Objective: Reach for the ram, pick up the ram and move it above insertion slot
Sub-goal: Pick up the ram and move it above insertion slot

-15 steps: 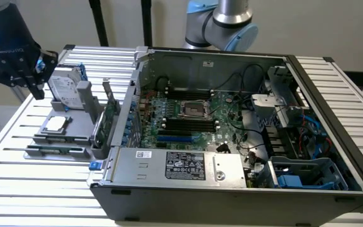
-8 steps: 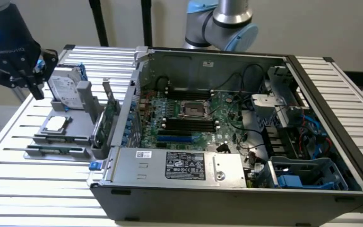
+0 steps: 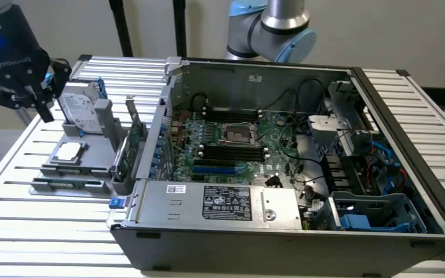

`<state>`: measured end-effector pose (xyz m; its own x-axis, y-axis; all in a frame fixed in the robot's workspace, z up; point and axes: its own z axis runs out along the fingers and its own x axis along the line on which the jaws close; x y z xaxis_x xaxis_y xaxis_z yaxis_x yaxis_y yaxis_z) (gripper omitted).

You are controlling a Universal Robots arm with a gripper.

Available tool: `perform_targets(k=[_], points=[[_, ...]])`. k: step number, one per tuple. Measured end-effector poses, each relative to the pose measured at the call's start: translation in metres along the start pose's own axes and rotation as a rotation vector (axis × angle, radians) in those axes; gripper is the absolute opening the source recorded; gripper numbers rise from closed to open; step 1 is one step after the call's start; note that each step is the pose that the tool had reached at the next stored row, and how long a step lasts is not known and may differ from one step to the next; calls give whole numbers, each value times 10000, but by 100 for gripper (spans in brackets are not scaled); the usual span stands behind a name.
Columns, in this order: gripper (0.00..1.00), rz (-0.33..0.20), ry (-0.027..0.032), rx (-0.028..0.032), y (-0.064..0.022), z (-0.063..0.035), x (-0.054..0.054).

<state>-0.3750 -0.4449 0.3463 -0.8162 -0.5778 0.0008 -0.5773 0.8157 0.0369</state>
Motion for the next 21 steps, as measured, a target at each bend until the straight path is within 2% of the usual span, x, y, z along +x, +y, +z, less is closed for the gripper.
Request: perform_targets(k=[21], points=[[11,-3813,113,24,0,0,0]])
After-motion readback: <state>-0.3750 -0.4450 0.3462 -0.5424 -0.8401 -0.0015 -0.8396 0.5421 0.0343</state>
